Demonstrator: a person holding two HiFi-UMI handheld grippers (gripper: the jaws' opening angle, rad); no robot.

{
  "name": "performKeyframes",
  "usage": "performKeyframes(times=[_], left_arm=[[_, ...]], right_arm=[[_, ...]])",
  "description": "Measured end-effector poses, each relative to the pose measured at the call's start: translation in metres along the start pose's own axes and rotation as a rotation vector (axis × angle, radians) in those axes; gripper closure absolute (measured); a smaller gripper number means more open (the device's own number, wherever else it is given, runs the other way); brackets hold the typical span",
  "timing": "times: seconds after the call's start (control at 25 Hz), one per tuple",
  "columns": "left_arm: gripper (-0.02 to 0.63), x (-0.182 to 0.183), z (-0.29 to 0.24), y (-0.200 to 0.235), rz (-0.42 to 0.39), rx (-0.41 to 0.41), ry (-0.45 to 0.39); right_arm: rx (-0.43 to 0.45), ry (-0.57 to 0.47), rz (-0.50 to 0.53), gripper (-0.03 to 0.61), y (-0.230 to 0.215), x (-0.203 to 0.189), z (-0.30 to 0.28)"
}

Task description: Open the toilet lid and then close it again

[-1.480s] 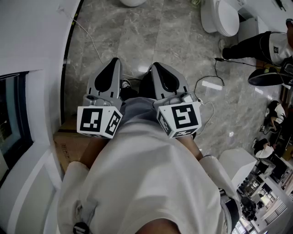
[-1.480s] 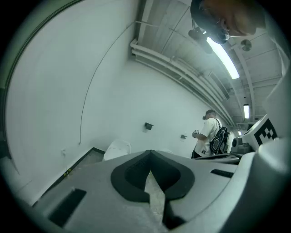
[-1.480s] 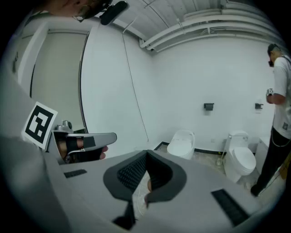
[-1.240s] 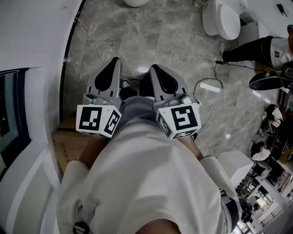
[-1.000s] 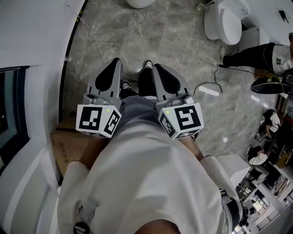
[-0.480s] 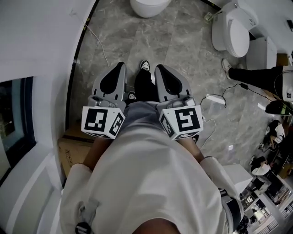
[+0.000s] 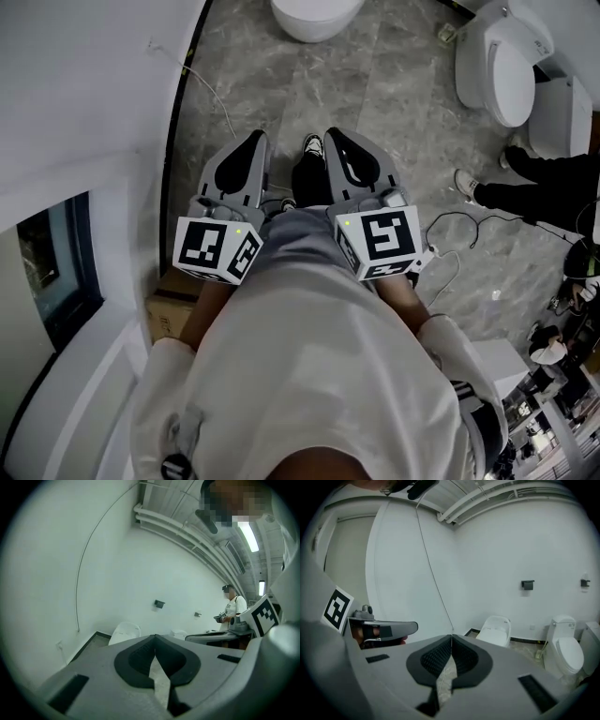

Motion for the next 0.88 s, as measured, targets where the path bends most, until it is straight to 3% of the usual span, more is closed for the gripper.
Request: performKeyframes(times=[0.16, 0.52, 0.88], left_arm=[[0.609, 0.008, -0.038, 0.009, 0.024, -0.011, 0.013], [0.609, 0.032, -0.121, 0.019, -0.011, 0.005, 0.032], [0.609, 0.046, -0.159, 0.018, -0.065, -0.007, 0.033]], right_arm=[[0.02, 0.038, 0.013, 0.568, -0.023, 0.017, -0.03], [0.072, 0.111, 0.014, 0.568, -0.075, 0.052, -0.079], [0.119, 0.154, 0.02, 0.568, -0.099, 0.063, -0.101]])
Point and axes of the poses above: the fingertips, and each gripper's own axes: z backward along the fingers, y to its left, x out of its top, the point moved 8 cm from there along z, backward along the fingers, and after that the axes turned 15 degrees about -z, right-handed, at the moved point
